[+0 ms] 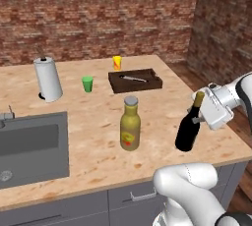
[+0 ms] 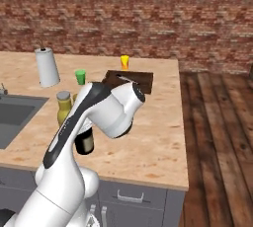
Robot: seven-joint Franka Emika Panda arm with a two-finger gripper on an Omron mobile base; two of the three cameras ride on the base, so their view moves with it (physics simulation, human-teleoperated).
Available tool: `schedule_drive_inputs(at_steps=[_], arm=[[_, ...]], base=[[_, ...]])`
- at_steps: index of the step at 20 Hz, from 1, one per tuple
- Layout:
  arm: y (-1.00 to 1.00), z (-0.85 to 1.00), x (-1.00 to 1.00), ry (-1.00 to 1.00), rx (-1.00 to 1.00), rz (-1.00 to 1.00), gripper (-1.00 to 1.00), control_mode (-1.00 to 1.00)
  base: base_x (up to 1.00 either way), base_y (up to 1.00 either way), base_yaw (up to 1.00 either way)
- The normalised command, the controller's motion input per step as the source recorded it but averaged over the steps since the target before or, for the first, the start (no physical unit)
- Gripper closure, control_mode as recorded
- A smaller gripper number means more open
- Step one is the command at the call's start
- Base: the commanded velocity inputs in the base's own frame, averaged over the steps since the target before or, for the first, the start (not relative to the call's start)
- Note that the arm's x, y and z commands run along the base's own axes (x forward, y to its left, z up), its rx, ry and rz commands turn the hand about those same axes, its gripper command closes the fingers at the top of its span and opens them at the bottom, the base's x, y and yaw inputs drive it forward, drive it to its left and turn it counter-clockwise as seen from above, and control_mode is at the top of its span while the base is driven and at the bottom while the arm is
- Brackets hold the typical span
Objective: Place the drinks on the dining counter in a tight cluster.
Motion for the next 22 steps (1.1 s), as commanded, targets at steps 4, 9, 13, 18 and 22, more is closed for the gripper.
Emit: schedule_drive_inputs(at_steps=[4,9,13,18,22], arm=[[0.0,0.0,0.0,0.0,0.0,0.0,1.0,1.0],[0.0,0.0,0.0,0.0,0.0,0.0,1.0,1.0],[0.11,0.0,0.15,0.0,0.0,0.0,1.0,-1.0],[0.31,-0.08,0.6,0.0,0.0,0.0,1.0,-1.0],[0.17,-0.21,0.68,-0.02,0.0,0.0,1.0,-1.0]], base=[[0.16,0.16,0.0],[0.0,0.0,0.0],[0.0,0.0,0.0],[0.0,0.0,0.0],[0.0,0.0,0.0]])
